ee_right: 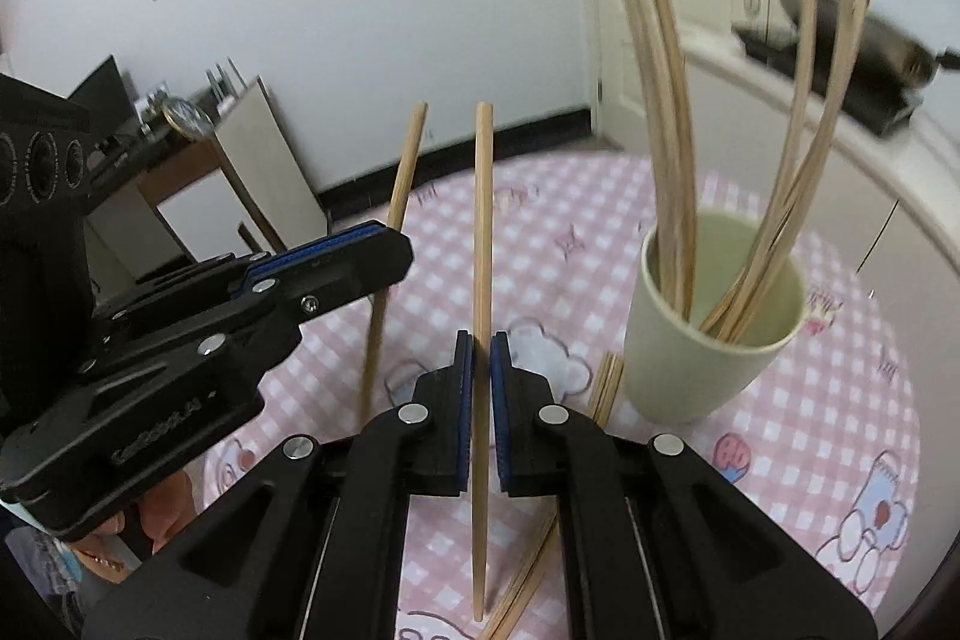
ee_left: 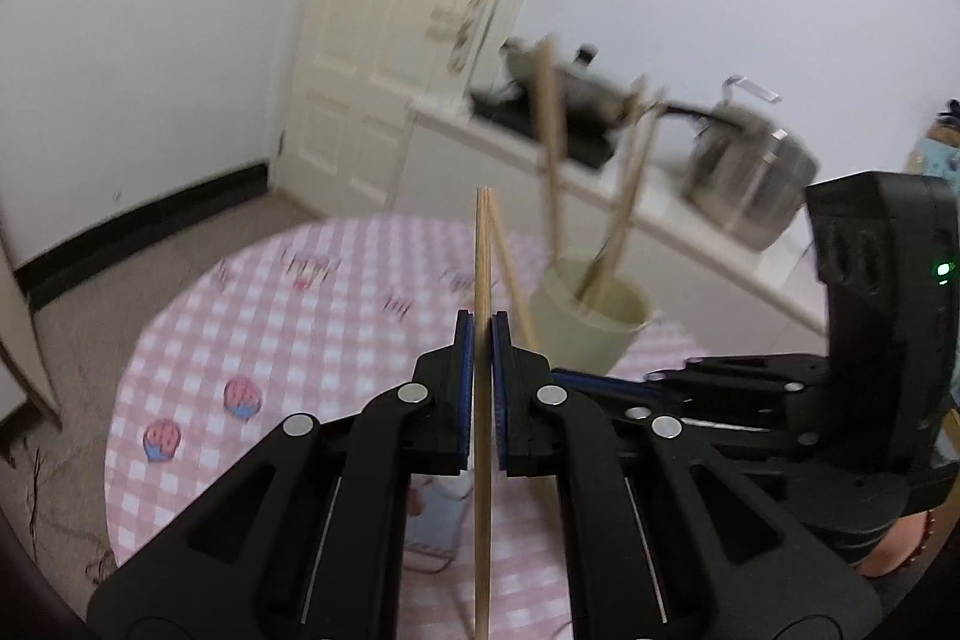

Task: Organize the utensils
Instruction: 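Lift both held chopsticks upright above the green cup with both grippers, then lower both chopsticks into the green cup with both grippers, then open both grippers to release the chopsticks into the cup, then move both open grippers back down toward the remaining loose chopsticks, then close the left gripper on one loose chopstick while the right gripper closes on another, then lift both held chopsticks upright above the green cup with both grippers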

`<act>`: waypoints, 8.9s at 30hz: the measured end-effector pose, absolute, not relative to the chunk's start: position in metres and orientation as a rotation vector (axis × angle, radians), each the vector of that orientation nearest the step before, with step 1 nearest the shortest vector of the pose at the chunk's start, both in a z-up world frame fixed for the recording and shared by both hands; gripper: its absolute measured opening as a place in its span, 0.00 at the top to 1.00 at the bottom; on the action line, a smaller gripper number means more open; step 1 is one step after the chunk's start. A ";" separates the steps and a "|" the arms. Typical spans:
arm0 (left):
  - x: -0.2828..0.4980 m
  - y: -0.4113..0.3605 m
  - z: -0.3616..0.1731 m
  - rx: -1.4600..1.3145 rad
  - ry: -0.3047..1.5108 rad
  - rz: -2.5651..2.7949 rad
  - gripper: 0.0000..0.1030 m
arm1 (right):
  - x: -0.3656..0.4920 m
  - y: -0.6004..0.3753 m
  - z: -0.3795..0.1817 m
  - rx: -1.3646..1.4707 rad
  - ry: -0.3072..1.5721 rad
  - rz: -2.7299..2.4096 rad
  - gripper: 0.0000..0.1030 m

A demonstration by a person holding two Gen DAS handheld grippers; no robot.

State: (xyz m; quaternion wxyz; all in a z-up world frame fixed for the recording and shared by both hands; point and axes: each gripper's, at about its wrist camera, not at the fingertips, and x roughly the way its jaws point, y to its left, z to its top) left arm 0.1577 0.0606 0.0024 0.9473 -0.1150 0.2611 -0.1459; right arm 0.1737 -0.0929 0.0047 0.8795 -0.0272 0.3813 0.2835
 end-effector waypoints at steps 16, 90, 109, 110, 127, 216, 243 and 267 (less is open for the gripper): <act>0.121 0.027 0.099 -0.166 0.188 -0.337 0.94 | 0.145 -0.143 0.077 0.008 0.340 0.523 0.96; 0.180 0.003 0.021 -0.196 0.250 -0.379 0.93 | 0.153 -0.183 -0.018 0.143 0.190 0.241 0.94; 0.162 0.003 0.023 -0.175 0.226 -0.365 0.41 | 0.145 -0.187 -0.019 0.166 0.195 0.253 0.81; 0.160 0.002 0.023 -0.168 0.228 -0.366 0.41 | 0.144 -0.187 -0.020 0.167 0.195 0.254 0.80; 0.145 0.008 0.018 -0.180 0.255 -0.344 0.40 | 0.130 -0.188 -0.024 0.187 0.207 0.261 0.74; 0.186 -0.038 -0.099 0.164 1.010 -0.211 0.54 | 0.123 -0.211 -0.059 0.118 0.636 0.238 0.48; 0.169 0.036 -0.091 -0.036 0.909 -0.214 0.95 | 0.182 -0.122 -0.088 -0.122 0.991 0.377 0.65; 0.150 0.053 -0.043 -0.127 0.750 -0.244 0.95 | 0.168 -0.101 -0.055 -0.142 0.923 0.537 0.95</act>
